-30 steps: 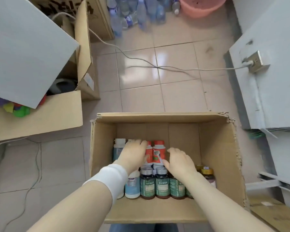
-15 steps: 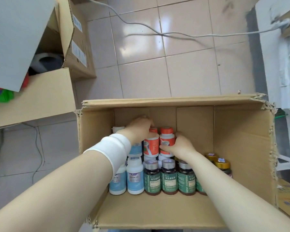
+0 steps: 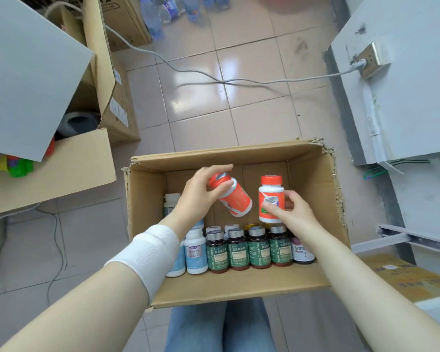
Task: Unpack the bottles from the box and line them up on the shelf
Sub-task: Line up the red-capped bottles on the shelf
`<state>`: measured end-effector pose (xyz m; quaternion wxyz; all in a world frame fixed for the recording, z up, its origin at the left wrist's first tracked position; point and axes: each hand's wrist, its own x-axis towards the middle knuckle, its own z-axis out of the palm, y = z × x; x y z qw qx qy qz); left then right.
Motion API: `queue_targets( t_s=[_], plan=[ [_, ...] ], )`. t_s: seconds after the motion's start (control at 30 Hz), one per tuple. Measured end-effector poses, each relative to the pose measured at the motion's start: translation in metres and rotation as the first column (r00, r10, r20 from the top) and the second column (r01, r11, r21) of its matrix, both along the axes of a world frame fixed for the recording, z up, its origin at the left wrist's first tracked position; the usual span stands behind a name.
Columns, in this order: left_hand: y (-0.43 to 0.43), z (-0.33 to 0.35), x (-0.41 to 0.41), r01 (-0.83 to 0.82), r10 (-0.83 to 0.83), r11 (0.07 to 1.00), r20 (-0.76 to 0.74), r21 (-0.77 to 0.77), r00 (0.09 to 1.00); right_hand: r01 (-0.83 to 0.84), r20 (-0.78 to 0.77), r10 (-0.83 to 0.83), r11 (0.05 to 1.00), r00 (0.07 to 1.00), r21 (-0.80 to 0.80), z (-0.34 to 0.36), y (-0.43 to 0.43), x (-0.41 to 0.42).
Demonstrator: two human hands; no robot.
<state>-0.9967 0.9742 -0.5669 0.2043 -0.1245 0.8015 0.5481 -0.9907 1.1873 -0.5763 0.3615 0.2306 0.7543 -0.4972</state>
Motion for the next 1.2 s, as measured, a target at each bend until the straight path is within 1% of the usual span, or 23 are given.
queue_targets(
  t_s=[0.1, 0.13, 0.17, 0.23, 0.33, 0.4, 0.43, 0.5, 0.57, 0.6, 0.63, 0.73, 0.83, 0.9, 0.97, 1.03, 1.1, 1.13, 1.2],
  plan=[
    [0.012, 0.052, 0.009, -0.163, 0.168, 0.979, -0.032, 0.122, 0.985, 0.132, -0.052, -0.134, 0.990, 0.990, -0.044, 0.042, 0.010, 0.022],
    [0.018, 0.071, 0.013, -0.216, 0.223, 0.961, -0.021, 0.174, 0.975, 0.173, -0.076, -0.177, 0.983, 0.981, -0.065, 0.058, 0.013, 0.031],
    [0.024, 0.090, 0.018, -0.267, 0.271, 0.933, 0.018, 0.240, 0.962, 0.217, -0.102, -0.227, 0.971, 0.969, -0.096, 0.075, 0.015, 0.039],
    [0.040, 0.127, 0.030, -0.359, 0.326, 0.858, 0.150, 0.369, 0.933, 0.305, -0.128, -0.330, 0.935, 0.935, -0.178, 0.114, 0.017, 0.060],
    [0.060, 0.177, 0.055, -0.438, 0.292, 0.758, 0.348, 0.484, 0.891, 0.398, -0.156, -0.461, 0.862, 0.874, -0.315, 0.175, 0.015, 0.097],
    [0.068, 0.208, 0.075, -0.427, 0.223, 0.719, 0.400, 0.548, 0.889, 0.445, -0.188, -0.530, 0.821, 0.827, -0.356, 0.207, 0.013, 0.131],
    [0.070, 0.222, 0.087, -0.397, 0.181, 0.709, 0.394, 0.583, 0.901, 0.479, -0.193, -0.572, 0.794, 0.797, -0.375, 0.222, 0.011, 0.150],
    [0.073, 0.250, 0.109, -0.305, 0.079, 0.709, 0.359, 0.636, 0.930, 0.553, -0.162, -0.680, 0.693, 0.715, -0.462, 0.244, 0.009, 0.191],
    [0.076, 0.278, 0.134, -0.208, -0.017, 0.744, 0.329, 0.635, 0.944, 0.597, -0.114, -0.752, 0.597, 0.649, -0.535, 0.265, 0.008, 0.233],
    [0.080, 0.293, 0.145, -0.154, -0.073, 0.759, 0.319, 0.632, 0.945, 0.605, -0.112, -0.773, 0.570, 0.625, -0.556, 0.277, 0.008, 0.252],
    [0.084, 0.306, 0.156, -0.102, -0.131, 0.764, 0.309, 0.637, 0.942, 0.611, -0.115, -0.791, 0.547, 0.601, -0.572, 0.290, 0.009, 0.270],
    [0.102, 0.347, 0.191, 0.037, -0.292, 0.735, 0.267, 0.677, 0.918, 0.614, -0.164, -0.832, 0.510, 0.530, -0.603, 0.328, 0.024, 0.319],
    [0.132, 0.389, 0.235, 0.246, -0.437, 0.714, 0.142, 0.656, 0.888, 0.598, -0.242, -0.857, 0.496, 0.455, -0.630, 0.371, 0.047, 0.373],
    [0.157, 0.420, 0.270, 0.366, -0.505, 0.651, 0.019, 0.665, 0.863, 0.605, -0.285, -0.868, 0.490, 0.407, -0.628, 0.397, 0.063, 0.418],
    [0.186, 0.452, 0.313, 0.490, -0.565, 0.560, -0.125, 0.668, 0.816, 0.621, -0.340, -0.870, 0.493, 0.357, -0.610, 0.420, 0.083, 0.469],
    [0.219, 0.481, 0.361, 0.580, -0.592, 0.467, -0.251, 0.667, 0.766, 0.640, -0.393, -0.864, 0.499, 0.315, -0.585, 0.446, 0.103, 0.524],
    [0.251, 0.508, 0.413, 0.645, -0.592, 0.397, -0.355, 0.652, 0.723, 0.666, -0.450, -0.849, 0.508, 0.278, -0.547, 0.467, 0.126, 0.583],
    [0.267, 0.519, 0.437, 0.681, -0.593, 0.383, -0.399, 0.625, 0.699, 0.681, -0.482, -0.837, 0.512, 0.260, -0.523, 0.478, 0.137, 0.611],
    [0.300, 0.546, 0.488, 0.777, -0.617, 0.343, -0.497, 0.528, 0.610, 0.719, -0.556, -0.800, 0.521, 0.224, -0.460, 0.499, 0.158, 0.668]
  ],
)
